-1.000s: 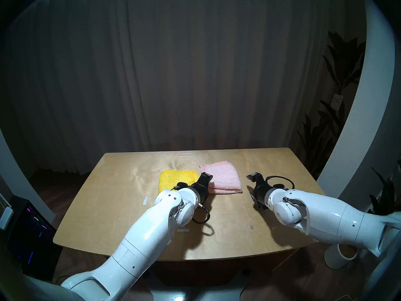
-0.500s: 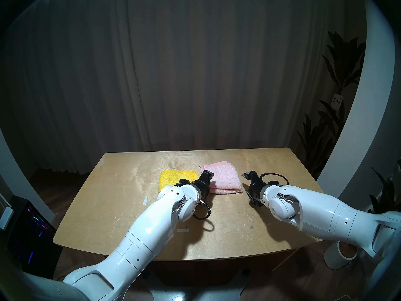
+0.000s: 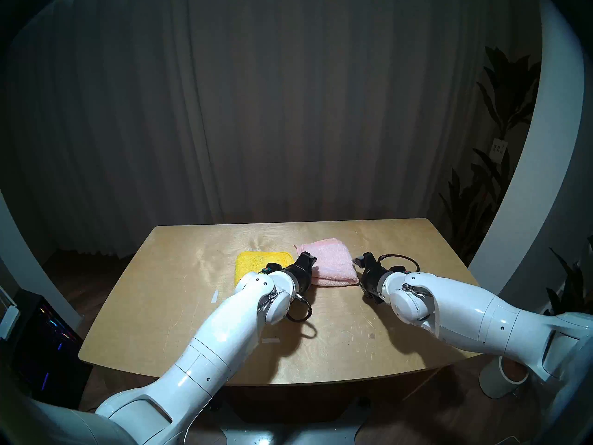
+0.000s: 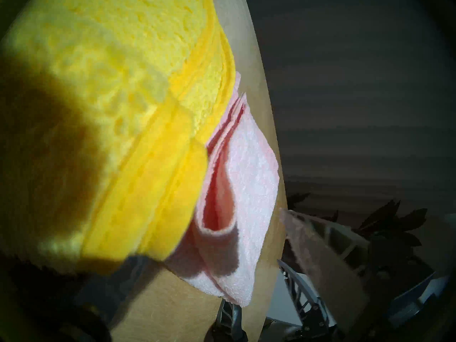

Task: Fold each towel twice and stack them on table

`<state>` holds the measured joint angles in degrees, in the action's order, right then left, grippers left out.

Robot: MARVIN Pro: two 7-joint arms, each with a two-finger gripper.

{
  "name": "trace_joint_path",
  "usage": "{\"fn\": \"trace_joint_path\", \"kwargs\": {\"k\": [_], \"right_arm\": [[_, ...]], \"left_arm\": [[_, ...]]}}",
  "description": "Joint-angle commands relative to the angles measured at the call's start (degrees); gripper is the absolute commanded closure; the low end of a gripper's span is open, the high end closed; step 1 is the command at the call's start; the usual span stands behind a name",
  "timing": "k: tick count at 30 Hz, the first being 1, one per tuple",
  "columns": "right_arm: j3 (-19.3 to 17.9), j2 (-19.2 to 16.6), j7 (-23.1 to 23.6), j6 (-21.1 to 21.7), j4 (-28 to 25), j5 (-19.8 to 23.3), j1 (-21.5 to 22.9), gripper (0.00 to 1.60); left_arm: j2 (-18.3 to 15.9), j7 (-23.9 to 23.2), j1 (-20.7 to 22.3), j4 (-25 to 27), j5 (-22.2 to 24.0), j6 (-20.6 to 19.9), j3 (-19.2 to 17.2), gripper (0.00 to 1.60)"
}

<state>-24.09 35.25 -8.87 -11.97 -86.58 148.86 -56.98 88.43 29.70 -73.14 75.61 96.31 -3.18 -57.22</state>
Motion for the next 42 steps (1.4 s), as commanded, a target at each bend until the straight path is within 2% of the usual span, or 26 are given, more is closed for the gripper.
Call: {"fn": "trace_joint_path", "kwargs": {"k": [1, 2, 3, 4, 6, 8, 30, 42], "right_arm": [[0.47, 1.85, 0.45, 0.44, 0.09, 0.06, -0.40, 1.11], [0.45, 1.79, 0.48, 0.47, 0.10, 0.02, -0.41, 1.29], [0.43, 1.74, 0.56, 0.49, 0.14, -0.03, -0.43, 1.39], [0.41, 1.71, 0.63, 0.53, 0.19, -0.04, -0.44, 1.57], [0.37, 1.59, 0.81, 0.68, 0.25, -0.08, -0.44, 1.60], [0.23, 1.37, 1.20, 0.80, 0.15, -0.06, -0.45, 1.60], [-3.94, -1.34, 8.79, -2.96, -3.58, 2.26, -1.41, 1.60], [-6.81, -4.14, 9.95, -1.78, -5.35, 3.81, 0.62, 1.60]], "left_arm": [[0.46, -0.86, 0.87, 0.37, 0.13, -0.90, 0.28, 1.05], [0.46, -0.92, 0.84, 0.39, 0.10, -1.01, 0.28, 1.09], [0.43, -0.97, 0.82, 0.46, 0.02, -1.15, 0.30, 1.14], [0.43, -0.96, 0.79, 0.53, -0.01, -1.17, 0.29, 1.31], [0.41, -0.90, 0.72, 0.74, -0.07, -1.27, 0.26, 1.39], [0.28, -1.08, 0.58, 1.11, -0.22, -1.44, 0.28, 1.60], [-0.07, -3.04, 0.21, 4.78, -3.07, -0.05, -0.07, 1.60], [-0.06, -3.72, 1.42, 5.39, -5.37, 1.71, -0.24, 1.60]]}}
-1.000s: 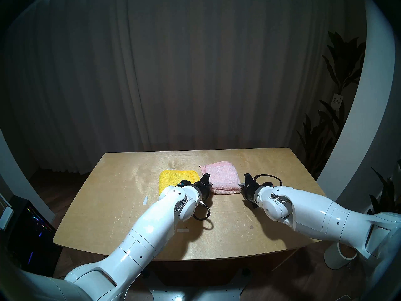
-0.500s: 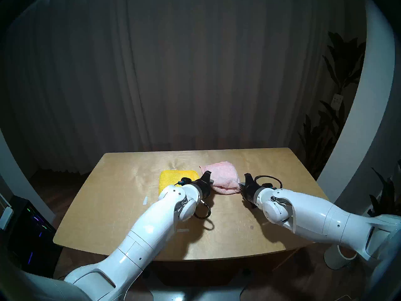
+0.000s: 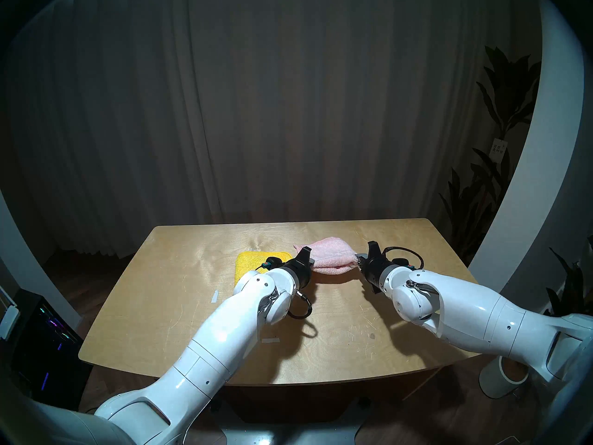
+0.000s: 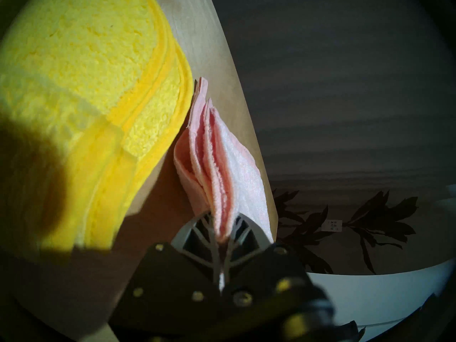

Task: Fold each towel twice and stack them on table

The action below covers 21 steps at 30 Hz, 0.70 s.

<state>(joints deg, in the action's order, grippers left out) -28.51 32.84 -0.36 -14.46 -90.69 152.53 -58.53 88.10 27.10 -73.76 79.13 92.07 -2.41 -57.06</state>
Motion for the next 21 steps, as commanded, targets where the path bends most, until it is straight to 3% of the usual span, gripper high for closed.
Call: {"fn": "trace_joint_path", "kwargs": {"k": [1, 11, 21], "right_arm": [[-2.52, -1.80, 1.30, 0.72, -1.35, 0.20, 2.37, 1.60], [-3.71, -1.33, 1.06, 1.94, -0.97, 0.51, 4.22, 1.60], [-4.35, 1.42, 0.83, 3.19, -0.33, 0.23, 6.64, 1.60]], "left_arm": [[0.30, -1.01, 2.13, 2.02, -1.08, 1.04, -0.57, 1.60], [-0.49, -1.34, 3.55, 4.51, -2.39, 2.75, -2.75, 1.60], [-1.96, -1.16, 5.23, 5.86, -3.51, 3.47, -5.14, 1.60]]}}
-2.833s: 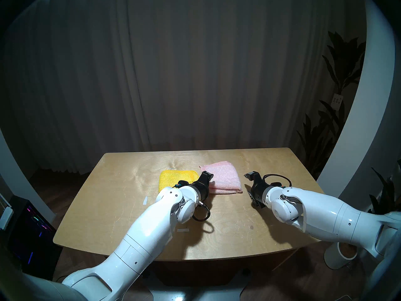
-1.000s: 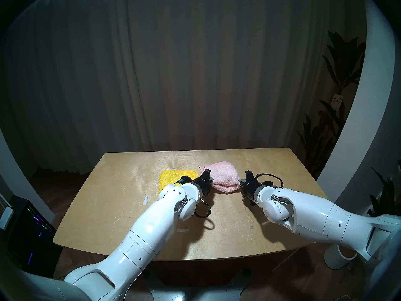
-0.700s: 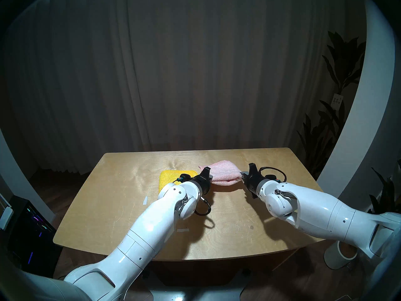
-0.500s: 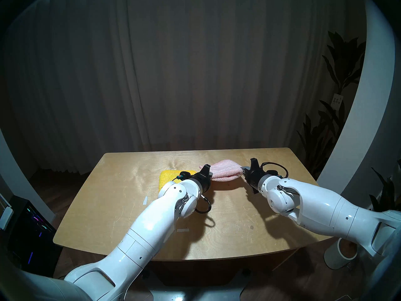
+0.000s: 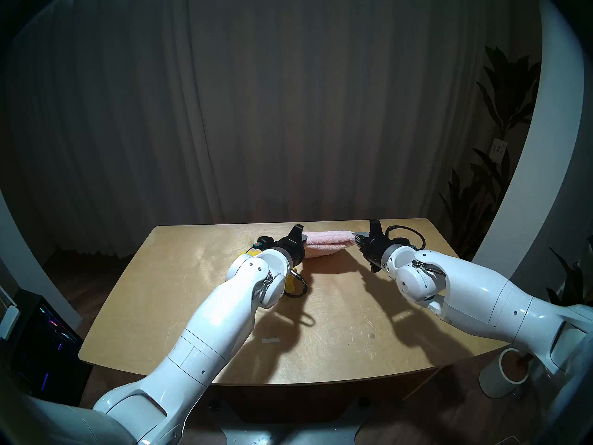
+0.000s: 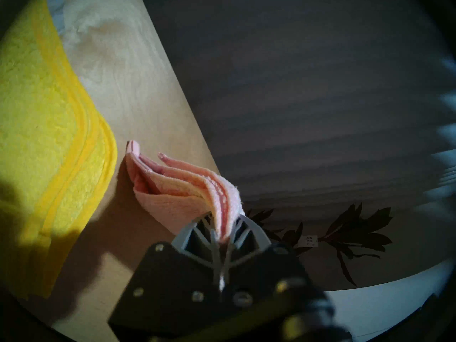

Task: Fold each towel twice and stack them on table

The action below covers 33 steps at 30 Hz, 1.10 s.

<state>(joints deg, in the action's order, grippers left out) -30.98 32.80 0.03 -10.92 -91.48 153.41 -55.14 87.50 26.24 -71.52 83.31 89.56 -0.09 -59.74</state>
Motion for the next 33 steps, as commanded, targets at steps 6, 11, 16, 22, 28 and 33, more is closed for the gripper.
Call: {"fn": "trace_joint_path", "kwargs": {"k": [6, 11, 16, 22, 28, 33], "right_arm": [[-2.24, 4.09, -0.14, -0.45, 0.85, -1.13, 5.14, 1.60], [-2.28, 6.50, -0.70, -0.33, 0.91, -1.79, 6.81, 1.60], [-1.59, 9.29, -1.76, -0.57, 0.96, -2.88, 8.15, 1.60], [-0.52, 11.89, -3.27, -0.79, 0.98, -4.42, 9.13, 1.60], [0.16, 12.74, -4.86, -1.18, 0.69, -5.86, 9.64, 1.60], [0.52, 12.12, -5.70, -1.28, -0.61, -6.61, 9.19, 1.60]], "left_arm": [[-2.48, -0.49, 5.53, 0.45, -1.65, 1.08, -4.39, 1.60], [-3.61, -0.92, 7.33, 0.27, -1.94, 0.78, -6.08, 1.60], [-5.69, -1.09, 6.70, 1.89, -2.27, 0.79, -7.74, 1.60], [-8.59, -0.42, 2.47, 7.26, -1.89, 1.42, -10.22, 1.60], [-9.85, -0.04, -2.22, 12.44, -1.41, 1.38, -11.25, 1.60], [-10.86, 0.36, -6.13, 16.11, -1.85, 1.64, -11.33, 1.60]]}}
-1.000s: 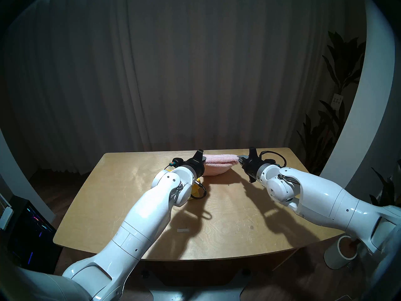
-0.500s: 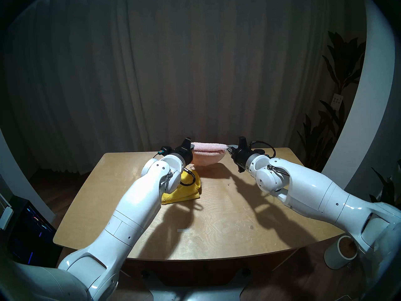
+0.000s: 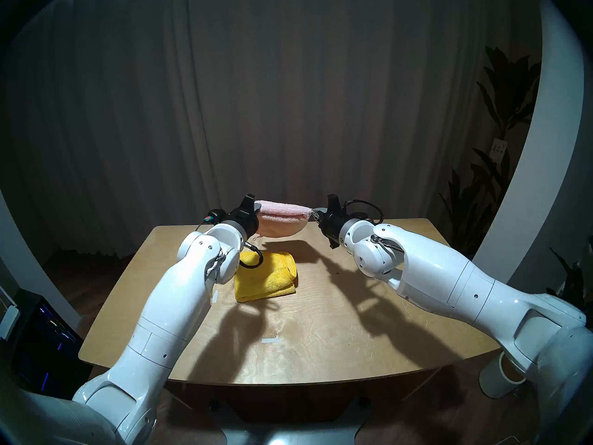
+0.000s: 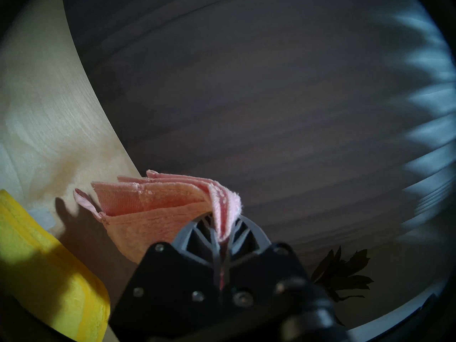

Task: Fold each towel twice and stack them on table

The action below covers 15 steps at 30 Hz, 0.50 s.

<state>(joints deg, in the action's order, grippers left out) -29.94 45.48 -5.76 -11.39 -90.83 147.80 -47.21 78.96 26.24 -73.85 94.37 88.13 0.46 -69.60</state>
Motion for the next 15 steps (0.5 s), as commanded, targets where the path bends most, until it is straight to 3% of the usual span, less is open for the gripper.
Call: {"fn": "trace_joint_path", "kwargs": {"k": [1, 4, 15], "right_arm": [[-0.31, -1.02, -0.13, -0.60, -2.01, -1.13, 0.82, 1.60], [0.01, -1.56, -0.10, -0.91, -3.31, -1.38, -0.12, 1.60], [0.98, -1.52, -0.32, -1.48, -5.21, -1.92, -1.19, 1.60]], "left_arm": [[-3.14, 0.74, -5.26, 6.59, -1.49, 1.57, -1.33, 1.60], [-4.02, 1.67, -7.18, 8.30, -2.16, 2.30, -1.87, 1.60], [-5.67, 0.42, -7.48, 5.88, -2.86, 2.28, -3.84, 1.60]]}}
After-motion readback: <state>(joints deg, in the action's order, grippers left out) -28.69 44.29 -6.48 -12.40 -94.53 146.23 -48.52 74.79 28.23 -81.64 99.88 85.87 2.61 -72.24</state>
